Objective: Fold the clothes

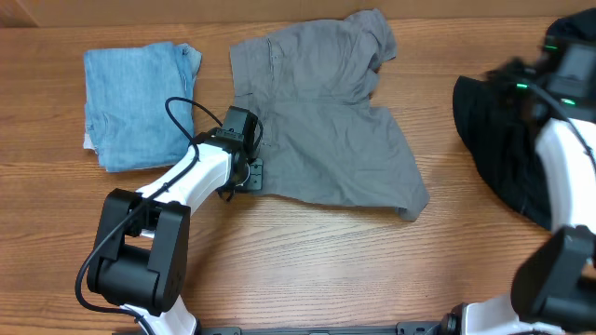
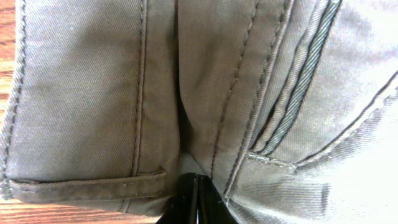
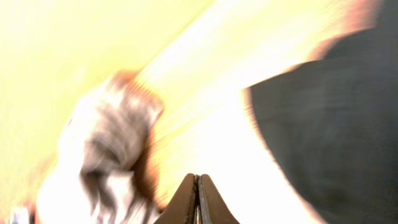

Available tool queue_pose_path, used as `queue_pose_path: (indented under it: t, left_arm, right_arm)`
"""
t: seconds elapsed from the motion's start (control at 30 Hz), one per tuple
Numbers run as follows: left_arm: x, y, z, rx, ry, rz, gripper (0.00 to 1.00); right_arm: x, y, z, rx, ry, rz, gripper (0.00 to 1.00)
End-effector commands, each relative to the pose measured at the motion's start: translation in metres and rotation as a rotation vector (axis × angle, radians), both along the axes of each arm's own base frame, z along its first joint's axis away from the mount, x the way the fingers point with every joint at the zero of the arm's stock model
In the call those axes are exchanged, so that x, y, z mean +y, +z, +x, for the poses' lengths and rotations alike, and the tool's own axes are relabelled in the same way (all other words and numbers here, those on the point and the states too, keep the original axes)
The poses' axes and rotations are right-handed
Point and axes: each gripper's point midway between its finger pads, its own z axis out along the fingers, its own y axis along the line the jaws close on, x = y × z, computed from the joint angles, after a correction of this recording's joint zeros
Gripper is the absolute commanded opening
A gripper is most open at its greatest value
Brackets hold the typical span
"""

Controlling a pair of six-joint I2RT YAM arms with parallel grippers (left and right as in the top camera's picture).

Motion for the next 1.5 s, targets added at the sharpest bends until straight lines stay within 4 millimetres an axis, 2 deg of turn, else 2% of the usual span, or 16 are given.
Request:
queue_pose_path:
  t: [0.0, 0.13, 0.3, 0.37, 0.4, 0.53, 0.67, 0.83, 0.97, 1.0, 1.1, 1.13, 1.2, 1.27, 1.4, 1.47]
  left_arm:
    - [-0.009, -0.011, -0.012, 0.044, -0.019, -0.027, 0.04]
    - [-0.009, -0.011, -0.012, 0.044, -0.019, -0.027, 0.04]
    - [-0.009, -0.012, -0.013, 0.045, -0.019, -0.027, 0.04]
    - [-0.009, -0.012, -0.013, 0.045, -0.019, -0.027, 0.04]
    - [-0.009, -0.012, -0.013, 0.045, -0.019, -0.027, 0.04]
    - [-0.009, -0.012, -0.013, 0.044, -0.019, -0.027, 0.04]
    - [-0.009, -0.012, -0.013, 0.044, -0.019, -0.027, 0.04]
    - [-0.009, -0.012, -0.013, 0.044, -0.019, -0.027, 0.04]
    - [-0.009, -0.011, -0.012, 0.044, -0.019, -0.027, 0.04]
    - [-0.009, -0.011, -0.012, 0.044, -0.019, -0.027, 0.04]
    - [-0.009, -0.012, -0.012, 0.044, -0.019, -0.026, 0.04]
    - [-0.009, -0.012, -0.013, 0.045, -0.019, -0.027, 0.04]
    - [-0.009, -0.012, -0.013, 0.045, -0.019, -0.026, 0.04]
    - [-0.008, -0.012, -0.014, 0.052, -0.018, -0.024, 0.04]
    - [-0.007, -0.012, -0.016, 0.059, -0.014, -0.022, 0.04]
    - [-0.007, -0.012, -0.016, 0.06, -0.006, -0.024, 0.04]
  right_arm:
    - [0.083, -0.029, 0.023, -0.027, 0.329, -0.066, 0.04]
    - [0.128, -0.05, 0.055, -0.1, 0.388, -0.061, 0.04]
    - [0.154, -0.06, 0.086, -0.175, 0.416, 0.122, 0.04]
    - [0.159, -0.063, 0.099, -0.174, 0.442, 0.142, 0.16]
    - [0.159, -0.066, 0.107, -0.152, 0.441, 0.146, 0.44]
    - [0.162, -0.063, 0.116, -0.171, 0.506, 0.095, 0.74]
    - [0.167, -0.069, 0.12, -0.189, 0.521, 0.046, 0.78]
    - [0.188, -0.079, 0.132, -0.234, 0.519, 0.061, 0.79]
    - [0.201, -0.085, 0.135, -0.246, 0.522, 0.083, 0.77]
    - [0.202, -0.087, 0.135, -0.241, 0.524, 0.084, 0.68]
    - [0.198, -0.087, 0.134, -0.215, 0.499, 0.112, 0.12]
    - [0.193, -0.083, 0.137, -0.203, 0.482, 0.122, 0.04]
    - [0.178, -0.067, 0.143, -0.182, 0.455, 0.117, 0.04]
    - [0.148, -0.042, 0.153, -0.149, 0.372, 0.056, 0.04]
    - [0.108, 0.004, 0.159, -0.118, 0.287, -0.192, 0.04]
    - [0.097, 0.024, 0.157, -0.105, 0.241, -0.323, 0.04]
